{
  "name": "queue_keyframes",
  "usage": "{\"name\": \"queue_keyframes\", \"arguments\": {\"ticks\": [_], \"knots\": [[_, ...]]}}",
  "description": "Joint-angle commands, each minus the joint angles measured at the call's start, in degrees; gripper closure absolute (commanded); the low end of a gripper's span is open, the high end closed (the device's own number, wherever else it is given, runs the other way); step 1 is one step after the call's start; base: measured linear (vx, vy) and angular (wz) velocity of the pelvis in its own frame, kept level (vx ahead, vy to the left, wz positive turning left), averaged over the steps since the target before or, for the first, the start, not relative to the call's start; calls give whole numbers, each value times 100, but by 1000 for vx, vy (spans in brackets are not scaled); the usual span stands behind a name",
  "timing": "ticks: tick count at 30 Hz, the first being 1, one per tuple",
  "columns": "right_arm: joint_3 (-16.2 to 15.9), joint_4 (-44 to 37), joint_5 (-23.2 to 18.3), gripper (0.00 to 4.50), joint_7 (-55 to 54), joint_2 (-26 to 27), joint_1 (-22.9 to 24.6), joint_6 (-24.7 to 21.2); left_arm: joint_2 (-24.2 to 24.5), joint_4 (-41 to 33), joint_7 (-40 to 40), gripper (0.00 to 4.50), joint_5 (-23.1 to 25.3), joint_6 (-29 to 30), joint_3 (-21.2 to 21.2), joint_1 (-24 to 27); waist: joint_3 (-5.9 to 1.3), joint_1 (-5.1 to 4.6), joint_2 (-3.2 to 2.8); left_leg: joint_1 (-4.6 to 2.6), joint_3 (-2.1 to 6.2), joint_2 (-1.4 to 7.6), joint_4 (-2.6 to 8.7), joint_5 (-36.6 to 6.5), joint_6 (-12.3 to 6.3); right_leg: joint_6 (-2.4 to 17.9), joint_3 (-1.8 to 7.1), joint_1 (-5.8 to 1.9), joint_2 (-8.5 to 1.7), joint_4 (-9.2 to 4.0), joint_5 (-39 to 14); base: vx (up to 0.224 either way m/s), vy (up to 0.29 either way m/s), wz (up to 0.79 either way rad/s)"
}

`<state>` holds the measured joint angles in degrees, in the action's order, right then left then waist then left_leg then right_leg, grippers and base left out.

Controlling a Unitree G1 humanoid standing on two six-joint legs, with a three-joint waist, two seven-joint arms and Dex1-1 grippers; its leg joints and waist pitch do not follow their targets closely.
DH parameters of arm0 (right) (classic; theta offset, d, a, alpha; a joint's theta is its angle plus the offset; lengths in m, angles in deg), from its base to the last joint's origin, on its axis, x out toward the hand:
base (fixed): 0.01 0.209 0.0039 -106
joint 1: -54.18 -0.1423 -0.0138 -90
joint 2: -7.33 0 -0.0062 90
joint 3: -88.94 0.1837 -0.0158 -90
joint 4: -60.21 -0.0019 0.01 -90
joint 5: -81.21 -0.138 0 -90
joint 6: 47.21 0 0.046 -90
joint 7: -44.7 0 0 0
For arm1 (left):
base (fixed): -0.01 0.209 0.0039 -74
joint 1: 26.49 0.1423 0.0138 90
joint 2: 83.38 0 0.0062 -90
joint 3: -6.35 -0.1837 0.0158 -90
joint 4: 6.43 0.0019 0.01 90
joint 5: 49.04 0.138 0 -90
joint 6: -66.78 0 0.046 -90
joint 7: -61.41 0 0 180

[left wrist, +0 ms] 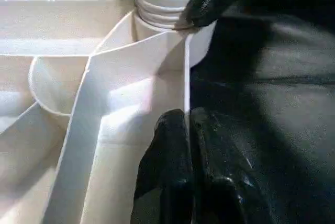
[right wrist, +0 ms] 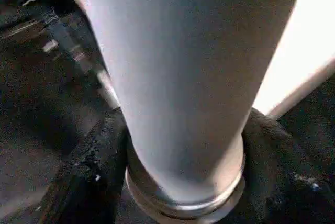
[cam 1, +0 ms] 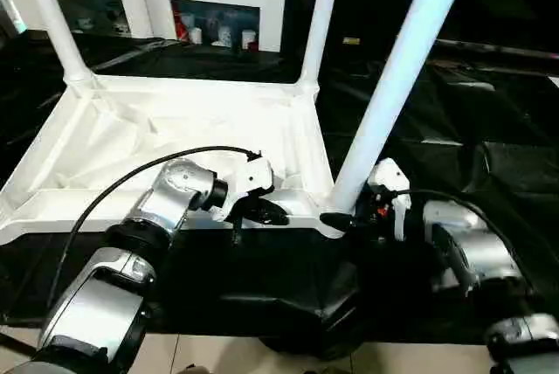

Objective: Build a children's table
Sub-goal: Rotate leg to tighten

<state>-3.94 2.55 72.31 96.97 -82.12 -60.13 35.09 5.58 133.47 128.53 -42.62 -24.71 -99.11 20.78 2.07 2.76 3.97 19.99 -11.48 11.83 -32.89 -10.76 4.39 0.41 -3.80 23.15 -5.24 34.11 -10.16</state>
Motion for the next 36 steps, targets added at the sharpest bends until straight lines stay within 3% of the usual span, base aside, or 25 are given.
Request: {"name": "queue_keyframes", "arguments": {"ticks": [1, 4, 5, 7, 8, 12, 13, 14, 19, 21, 25, 26, 28, 30, 32, 36], "knots": [[-48, 121, 35, 181, -815, 446, 11, -119, -360, 315, -871, 450, 165, 297, -65, 58, -246, 12, -2, -45, 100, 178, 398, -1539, -116, 980, 241, -191, -339, -487, -2269, 0, 0, 0], [64, 540, 294, 183, -2129, 978, -177, -71, -799, 431, -1470, 450, 225, 475, -73, -42, -224, -50, -10, -53, 123, 173, 431, -1867, 28, 775, 230, -144, -328, -556, -2715, 0, 0, 0], [148, 726, 340, 183, -2594, 1162, -302, -62, -956, 443, -1553, 450, 235, 557, -101, -67, -218, -93, -66, -70, 136, 163, 439, -1997, 105, 729, 227, -118, -323, -583, -2870, 0, 0, 0], [230, 975, 413, 183, -3185, 1437, -505, -54, -1173, 406, -1525, 450, 283, 604, -220, -70, -223, -133, -40, -72, 156, 147, 435, -2127, 127, 650, 214, -115, -326, -609, -3052, 0, 0, 0], [227, 1037, 442, 183, -3309, 1510, -567, -47, -1227, 383, -1485, 450, 308, 582, -274, -64, -232, -144, -71, -69, 157, 144, 440, -2134, 123, 649, 218, -113, -321, -620, -2967, 0, 0, 0], [72, 1087, 625, 183, -3255, 1617, -657, 278, -1321, 406, -1481, 450, 342, 519, -324, -98, -237, -138, -66, -47, 152, 142, 454, -2176, 6, 631, 210, -133, -307, -626, -2751, 0, 0, 0], [65, 1078, 630, 148, -3183, 1591, -657, 371, -1291, 424, -1477, 450, 341, 497, -313, -106, -236, -137, -60, -44, 149, 144, 454, -2175, -4, 637, 211, -130, -306, -624, -2727, 0, 0, 0], [119, 1082, 575, 114, -3088, 1547, -663, 471, -1224, 454, -1472, 450, 358, 454, -291, -112, -239, -135, -60, -39, 146, 144, 453, -2144, -21, 662, 214, -136, -309, -614, -2664, 0, 0, 0], [165, 1066, 506, 79, -2523, 1134, -665, 690, -901, 440, -1230, 450, 367, 343, -217, -72, -249, -105, -48, -29, 126, 158, 446, -1977, -116, 815, 227, -160, -310, -574, -2311, 0, 0, 0], [135, 1061, 518, 79, -2350, 1006, -648, 756, -819, 419, -1118, 450, 362, 343, -205, -54, -258, -100, -39, -5, 109, 159, 434, -1790, -189, 906, 235, -183, -312, -540, -2042, 0, 0, 0], [-76, 716, 344, 79, -847, 445, -418, 795, -495, 385, -608, 450, 325, 262, -211, -17, -275, -75, -26, 28, 95, 161, 408, -1506, -356, 1005, 231, -237, -314, -504, -1726, 0, 0, 0], [-143, 601, 307, 79, -502, 299, -350, 788, -417, 387, -490, 450, 303, 222, -197, -18, -293, -63, -22, 41, 84, 163, 388, -1274, -448, 1125, 235, -263, -307, -449, -1324, 0, 0, 0], [-225, 423, 217, 79, 23, 60, -258, 744, -292, 356, -233, 450, 245, 175, -178, -11, -304, -49, -21, 42, 87, 168, 378, -1089, -498, 1218, 227, -288, -299, -411, -1016, 0, 0, 0], [-302, 225, 83, 79, 585, -215, -192, 642, -123, 247, 234, 450, 126, 137, -165, 27, -318, -56, -19, 31, 63, 170, 346, -871, -660, 1479, 234, -293, -296, -340, -468, 0, 0, 0], [-311, 191, 57, 79, 720, -286, -190, 633, -56, 200, 418, 450, 102, 232, -188, 42, -324, -71, -14, 39, 65, 172, 338, -777, -716, 1603, 228, -309, -300, -305, -250, 0, 0, 0], [-198, 255, -43, 79, 1087, -451, -280, 636, 237, 89, 1023, 450, 70, 397, -279, 102, -301, -43, -24, -16, 34, 210, 344, -938, -639, 1710, 226, -282, -288, -316, -421, 0, 0, 0]]}}
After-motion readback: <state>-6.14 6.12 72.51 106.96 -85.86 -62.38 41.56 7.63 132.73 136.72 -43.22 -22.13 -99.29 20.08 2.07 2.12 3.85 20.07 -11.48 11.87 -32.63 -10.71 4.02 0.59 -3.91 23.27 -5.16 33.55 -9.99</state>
